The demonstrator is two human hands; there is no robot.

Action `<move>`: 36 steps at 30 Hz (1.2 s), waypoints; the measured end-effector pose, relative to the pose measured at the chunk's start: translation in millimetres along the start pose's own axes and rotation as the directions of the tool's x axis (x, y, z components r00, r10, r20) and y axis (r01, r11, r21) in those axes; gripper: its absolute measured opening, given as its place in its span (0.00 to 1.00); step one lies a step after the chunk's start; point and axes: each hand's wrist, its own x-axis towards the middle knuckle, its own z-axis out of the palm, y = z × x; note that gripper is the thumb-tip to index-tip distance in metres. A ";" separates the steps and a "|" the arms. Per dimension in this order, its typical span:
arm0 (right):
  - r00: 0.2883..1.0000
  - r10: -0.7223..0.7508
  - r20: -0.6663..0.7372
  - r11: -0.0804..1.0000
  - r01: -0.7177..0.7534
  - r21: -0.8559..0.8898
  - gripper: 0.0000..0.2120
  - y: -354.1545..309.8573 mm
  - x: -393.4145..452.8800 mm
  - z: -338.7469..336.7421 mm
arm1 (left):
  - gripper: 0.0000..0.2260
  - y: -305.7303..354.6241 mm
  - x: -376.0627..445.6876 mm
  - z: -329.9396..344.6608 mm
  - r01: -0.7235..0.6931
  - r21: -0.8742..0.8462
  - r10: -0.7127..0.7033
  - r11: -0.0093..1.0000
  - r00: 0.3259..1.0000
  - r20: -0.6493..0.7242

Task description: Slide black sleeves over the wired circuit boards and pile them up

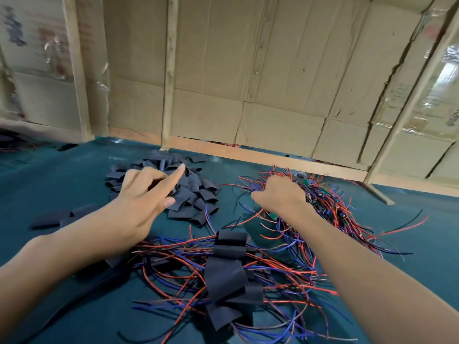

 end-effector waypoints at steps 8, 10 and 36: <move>0.993 0.099 -0.071 0.437 0.021 0.899 0.04 20.2 -15.8 -67.6 | 0.20 15.5 -0.2 -10.1 -0.144 0.059 0.150 0.988 0.982 -0.114; 0.962 0.052 -0.270 0.241 0.250 0.938 0.07 19.8 -41.5 -77.6 | 0.09 24.8 -4.1 -12.1 -0.079 -0.048 0.069 0.996 0.981 -0.182; 0.777 -0.559 -0.288 0.623 0.623 0.473 0.16 22.9 -158.4 -44.1 | 0.14 69.9 -10.5 -14.6 -0.087 0.230 0.150 0.969 0.951 -0.270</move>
